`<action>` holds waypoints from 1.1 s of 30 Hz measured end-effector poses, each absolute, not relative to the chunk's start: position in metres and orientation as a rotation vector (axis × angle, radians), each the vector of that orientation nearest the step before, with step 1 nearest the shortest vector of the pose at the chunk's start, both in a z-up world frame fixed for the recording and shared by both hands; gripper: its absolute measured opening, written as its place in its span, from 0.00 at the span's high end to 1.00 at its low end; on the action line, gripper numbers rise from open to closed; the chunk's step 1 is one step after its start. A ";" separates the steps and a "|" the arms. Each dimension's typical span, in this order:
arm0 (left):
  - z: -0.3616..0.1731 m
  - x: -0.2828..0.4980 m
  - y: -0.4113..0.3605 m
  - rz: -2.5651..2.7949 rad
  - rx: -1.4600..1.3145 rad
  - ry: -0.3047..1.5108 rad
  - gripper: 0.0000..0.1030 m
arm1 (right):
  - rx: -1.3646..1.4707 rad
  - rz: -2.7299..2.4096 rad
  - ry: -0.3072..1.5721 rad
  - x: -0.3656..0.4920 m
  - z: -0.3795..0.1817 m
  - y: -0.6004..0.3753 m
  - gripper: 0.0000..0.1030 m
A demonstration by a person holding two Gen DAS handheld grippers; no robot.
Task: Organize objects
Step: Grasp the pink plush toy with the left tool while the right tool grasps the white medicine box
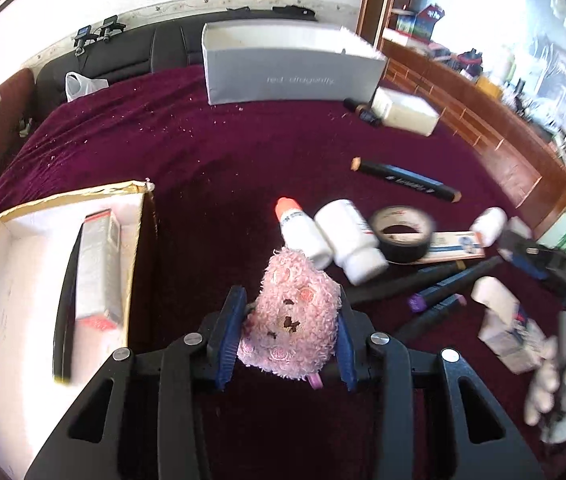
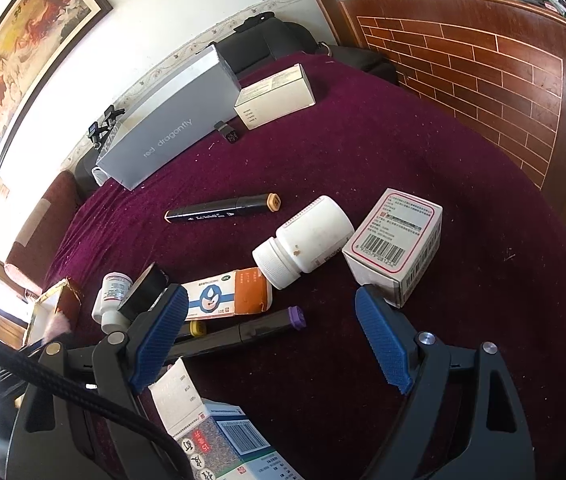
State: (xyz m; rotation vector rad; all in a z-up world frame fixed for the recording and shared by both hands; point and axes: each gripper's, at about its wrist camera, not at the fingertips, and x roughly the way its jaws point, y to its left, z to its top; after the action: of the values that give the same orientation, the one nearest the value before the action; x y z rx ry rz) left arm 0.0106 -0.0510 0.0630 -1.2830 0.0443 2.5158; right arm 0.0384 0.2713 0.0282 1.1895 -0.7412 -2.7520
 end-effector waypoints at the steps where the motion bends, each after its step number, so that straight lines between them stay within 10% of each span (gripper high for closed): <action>1: 0.066 0.014 -0.052 2.509 -1.275 0.035 0.65 | 1.191 -2.751 -0.749 0.039 0.028 0.272 0.17; 10: 0.085 0.067 -0.069 2.466 -1.205 -0.002 0.65 | 1.185 -2.575 -0.774 0.049 0.037 0.271 0.17; 22: 0.074 0.092 -0.075 2.444 -1.194 -0.013 0.65 | 1.400 -2.595 0.094 0.082 0.045 0.202 0.19; 33: 0.073 0.112 -0.096 2.446 -1.185 -0.050 0.65 | 1.486 -2.616 0.100 0.086 0.033 0.197 0.69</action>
State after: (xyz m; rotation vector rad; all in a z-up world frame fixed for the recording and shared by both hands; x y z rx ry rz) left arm 0.1124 -0.0964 0.0731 -1.1851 -0.0502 2.4463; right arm 0.0862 0.1971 0.0334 1.4856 0.0997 -2.6160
